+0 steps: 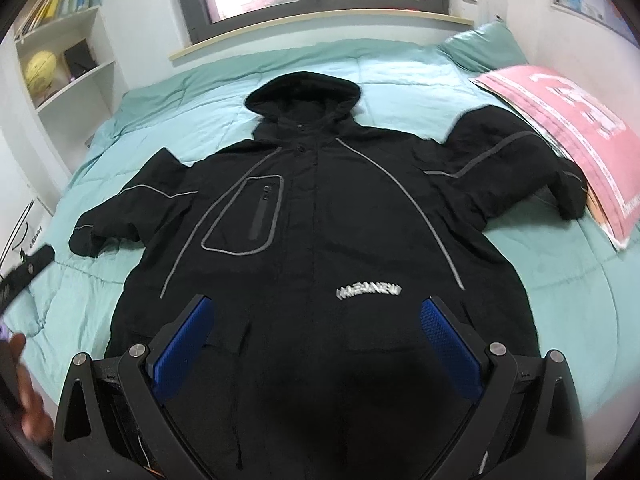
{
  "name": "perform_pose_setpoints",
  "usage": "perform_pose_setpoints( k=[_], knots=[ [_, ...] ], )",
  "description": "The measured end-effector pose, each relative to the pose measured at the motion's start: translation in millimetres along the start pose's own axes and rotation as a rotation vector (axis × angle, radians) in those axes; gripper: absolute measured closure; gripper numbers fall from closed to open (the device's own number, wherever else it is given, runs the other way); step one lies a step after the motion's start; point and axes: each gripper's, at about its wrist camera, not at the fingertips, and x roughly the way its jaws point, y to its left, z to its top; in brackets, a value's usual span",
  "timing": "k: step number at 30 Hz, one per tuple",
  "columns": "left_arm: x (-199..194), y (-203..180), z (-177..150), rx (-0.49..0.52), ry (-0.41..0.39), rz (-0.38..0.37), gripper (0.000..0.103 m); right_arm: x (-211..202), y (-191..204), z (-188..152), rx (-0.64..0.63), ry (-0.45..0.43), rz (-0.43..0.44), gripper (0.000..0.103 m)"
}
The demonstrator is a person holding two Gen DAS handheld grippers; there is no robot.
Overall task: Fold large clothes
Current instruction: 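Grasp the black jacket's sleeve cuff with the left gripper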
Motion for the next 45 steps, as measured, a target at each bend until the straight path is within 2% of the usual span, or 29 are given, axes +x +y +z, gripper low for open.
perform_pose_setpoints(
  k=[5, 7, 9, 11, 14, 15, 18, 20, 25, 28, 34, 35, 36, 38, 41, 44, 45],
  knots=[
    [59.9, 77.2, 35.2, -0.114, -0.009, 0.056, 0.02, 35.2, 41.3, 24.9, -0.114, -0.019, 0.052, 0.0],
    [86.1, 111.4, 47.8, -0.175, 0.002, 0.072, 0.02, 50.9, 59.7, 36.2, -0.166, -0.033, 0.075, 0.0],
    [114.4, 153.1, 59.2, -0.245, 0.025, 0.123, 0.02, 70.2, 83.5, 50.5, -0.227, -0.049, 0.112, 0.0],
    [128.3, 177.2, 66.2, -0.28, 0.045, 0.141, 0.02, 91.2, 109.1, 71.3, -0.27, -0.033, 0.147, 0.0],
    [151.4, 218.9, 82.8, -0.375, 0.099, 0.11, 0.02, 108.7, 141.3, 100.3, -0.311, 0.028, 0.198, 0.0],
    [159.2, 234.2, 88.1, -0.42, 0.109, 0.079, 0.02, 111.9, 152.8, 109.2, -0.329, 0.044, 0.197, 0.0],
    [189.0, 270.8, 95.2, -0.534, 0.164, 0.049, 0.02, 117.8, 179.7, 130.7, -0.371, 0.083, 0.166, 0.0],
    [211.4, 286.0, 94.8, -0.581, 0.202, 0.064, 0.02, 125.4, 193.3, 141.1, -0.388, 0.136, 0.154, 0.0],
    [269.0, 308.0, 84.1, -0.599, 0.313, 0.089, 0.02, 142.9, 214.6, 154.4, -0.38, 0.262, 0.169, 0.0],
    [288.9, 313.2, 81.8, -0.59, 0.31, 0.096, 0.02, 153.5, 224.1, 156.8, -0.396, 0.268, 0.163, 0.0],
    [297.7, 308.3, 84.4, -0.577, 0.251, 0.065, 0.021, 193.2, 246.6, 145.0, -0.467, 0.223, 0.129, 0.001],
    [298.8, 308.7, 85.2, -0.569, 0.243, 0.064, 0.037, 200.6, 250.9, 141.7, -0.471, 0.227, 0.136, 0.003],
    [299.3, 307.3, 87.6, -0.548, 0.234, 0.05, 0.047, 206.1, 253.3, 140.1, -0.468, 0.235, 0.139, 0.005],
    [290.7, 300.8, 93.8, -0.501, 0.206, 0.069, 0.061, 221.7, 258.3, 135.8, -0.442, 0.275, 0.154, 0.008],
    [265.3, 294.2, 107.3, -0.453, 0.153, 0.068, 0.069, 230.6, 263.4, 133.1, -0.428, 0.29, 0.171, 0.009],
    [234.5, 304.4, 115.6, -0.472, 0.101, 0.063, 0.072, 236.0, 272.8, 136.3, -0.426, 0.266, 0.187, 0.01],
    [224.5, 308.9, 117.6, -0.471, 0.077, 0.107, 0.072, 238.3, 275.2, 137.5, -0.42, 0.247, 0.193, 0.01]
  ],
)
